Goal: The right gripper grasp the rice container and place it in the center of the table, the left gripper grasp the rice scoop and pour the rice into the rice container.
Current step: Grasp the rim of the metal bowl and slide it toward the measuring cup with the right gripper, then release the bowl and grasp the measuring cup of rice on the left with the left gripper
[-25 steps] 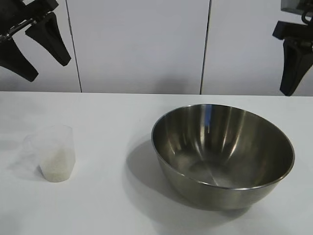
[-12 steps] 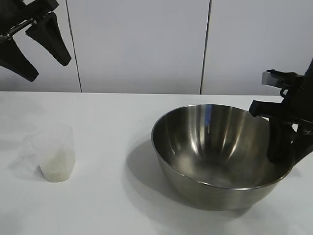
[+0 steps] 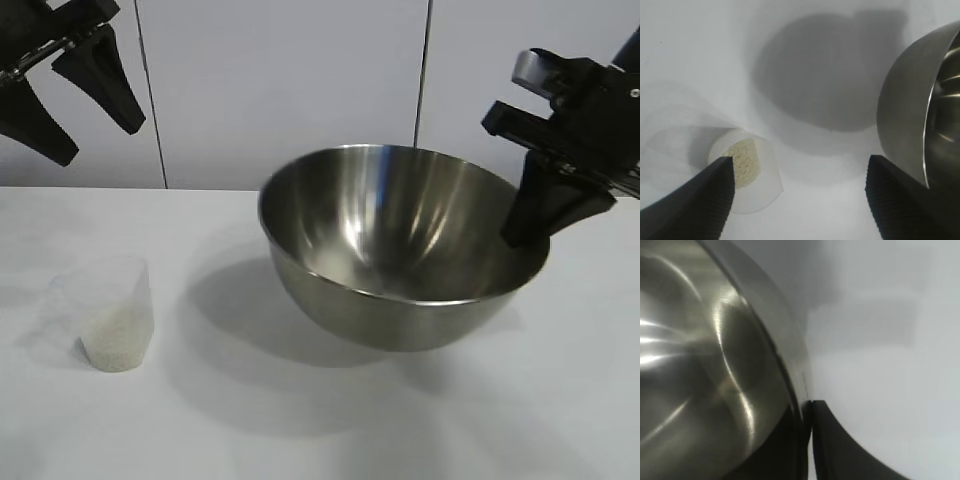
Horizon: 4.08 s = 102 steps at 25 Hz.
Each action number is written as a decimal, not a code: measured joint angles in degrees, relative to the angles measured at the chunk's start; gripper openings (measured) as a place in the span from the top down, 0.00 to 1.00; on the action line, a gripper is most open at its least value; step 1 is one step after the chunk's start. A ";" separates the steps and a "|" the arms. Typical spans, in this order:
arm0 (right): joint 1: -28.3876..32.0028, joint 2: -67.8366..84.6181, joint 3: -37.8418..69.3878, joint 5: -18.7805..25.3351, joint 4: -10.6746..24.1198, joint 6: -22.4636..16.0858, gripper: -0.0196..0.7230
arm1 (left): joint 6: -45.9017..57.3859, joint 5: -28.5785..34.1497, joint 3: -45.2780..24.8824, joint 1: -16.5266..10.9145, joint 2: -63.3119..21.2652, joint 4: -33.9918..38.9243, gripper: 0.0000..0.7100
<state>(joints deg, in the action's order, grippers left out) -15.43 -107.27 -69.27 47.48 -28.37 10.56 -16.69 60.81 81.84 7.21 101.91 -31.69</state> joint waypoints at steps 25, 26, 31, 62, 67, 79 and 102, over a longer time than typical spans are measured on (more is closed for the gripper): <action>21.81 13.38 -18.38 9.78 24.05 -7.79 0.31 | 0.00 -0.07 0.00 0.00 0.00 0.00 0.25; 25.10 15.31 -18.38 10.14 25.39 -6.46 0.32 | 0.00 -0.07 0.00 0.00 0.00 0.00 0.25; 37.14 26.18 -18.38 11.39 25.47 -2.35 0.33 | 0.00 -0.07 0.00 0.00 0.00 0.00 0.25; 25.65 108.31 34.37 15.67 23.25 -4.16 0.34 | 0.00 -0.13 0.00 0.00 0.00 0.00 0.25; 22.80 108.31 39.03 15.61 23.89 -4.42 0.34 | 0.00 -0.13 0.00 0.00 0.00 0.00 0.25; 19.20 108.31 42.22 15.45 25.35 -4.97 0.34 | 0.00 -0.13 0.00 0.00 0.00 0.00 0.25; 19.20 108.31 42.22 15.37 25.19 -6.25 0.34 | -9.33 -14.21 2.21 -2.89 -5.62 0.69 0.25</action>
<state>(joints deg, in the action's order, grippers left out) 3.76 1.04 -27.05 62.85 -3.18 4.31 -26.02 46.60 84.04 4.32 96.29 -31.00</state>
